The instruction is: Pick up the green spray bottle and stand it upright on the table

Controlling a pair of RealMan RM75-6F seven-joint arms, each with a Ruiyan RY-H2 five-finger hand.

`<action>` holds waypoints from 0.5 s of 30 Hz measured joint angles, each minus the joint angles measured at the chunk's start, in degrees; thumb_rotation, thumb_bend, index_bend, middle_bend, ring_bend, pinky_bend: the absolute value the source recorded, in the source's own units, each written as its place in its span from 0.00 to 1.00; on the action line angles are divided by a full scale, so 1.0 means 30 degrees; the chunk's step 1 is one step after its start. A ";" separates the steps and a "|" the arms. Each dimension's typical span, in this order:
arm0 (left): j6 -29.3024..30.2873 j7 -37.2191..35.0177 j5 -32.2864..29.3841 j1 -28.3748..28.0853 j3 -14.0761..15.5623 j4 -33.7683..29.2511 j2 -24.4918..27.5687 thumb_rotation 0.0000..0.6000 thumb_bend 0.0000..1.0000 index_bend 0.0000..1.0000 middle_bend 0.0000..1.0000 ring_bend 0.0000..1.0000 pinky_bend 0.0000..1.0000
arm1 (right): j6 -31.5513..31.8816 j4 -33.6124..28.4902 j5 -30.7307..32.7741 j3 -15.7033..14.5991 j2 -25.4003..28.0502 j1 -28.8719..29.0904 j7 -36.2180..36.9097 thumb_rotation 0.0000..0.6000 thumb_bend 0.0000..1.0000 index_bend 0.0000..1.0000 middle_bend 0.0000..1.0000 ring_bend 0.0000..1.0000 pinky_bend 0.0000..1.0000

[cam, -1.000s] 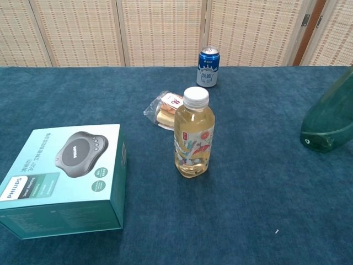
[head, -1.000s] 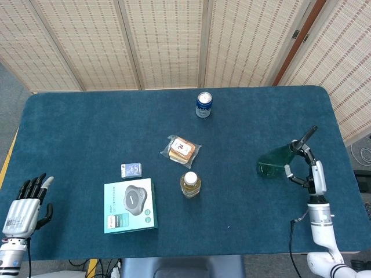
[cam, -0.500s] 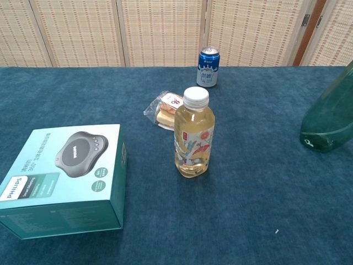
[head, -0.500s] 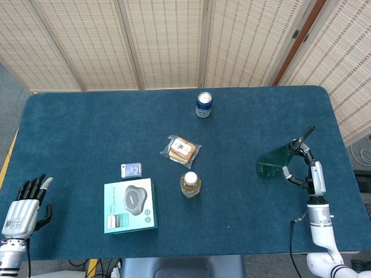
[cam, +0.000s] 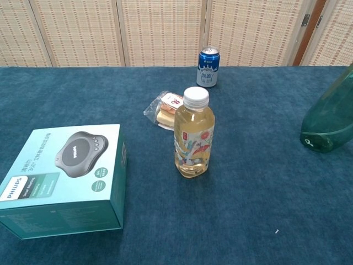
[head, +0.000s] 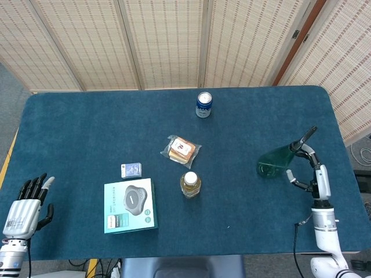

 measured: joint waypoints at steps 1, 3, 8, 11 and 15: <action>0.0005 0.0042 0.0023 -0.0011 -0.0002 -0.0042 0.0011 1.00 0.59 0.05 0.00 0.00 0.00 | 0.0053 -0.0153 0.0001 -0.0013 0.0123 -0.0078 -0.0120 1.00 0.23 0.21 0.28 0.17 0.26; 0.0008 0.0120 0.0074 -0.0038 -0.0004 -0.0158 0.0034 1.00 0.59 0.05 0.00 0.00 0.00 | 0.0115 -0.0406 0.0014 -0.0027 0.0332 -0.0203 -0.0297 1.00 0.23 0.21 0.27 0.16 0.24; 0.0036 0.0280 0.0133 -0.0079 -0.0023 -0.0353 0.0079 1.00 0.59 0.05 0.00 0.00 0.00 | 0.0205 -0.1161 0.0064 -0.0082 0.0962 -0.0546 -0.0840 1.00 0.23 0.20 0.27 0.15 0.23; 0.0059 0.0311 0.0145 -0.0097 -0.0050 -0.0419 0.0096 1.00 0.59 0.05 0.00 0.00 0.00 | 0.0221 -0.1632 0.0080 -0.0146 0.1301 -0.0743 -0.1236 1.00 0.23 0.20 0.26 0.15 0.23; 0.0035 0.0353 0.0172 -0.0134 -0.0054 -0.0476 0.0102 1.00 0.59 0.05 0.00 0.00 0.00 | 0.0204 -0.2229 0.0089 -0.0316 0.1794 -0.1104 -0.1650 1.00 0.23 0.19 0.26 0.15 0.23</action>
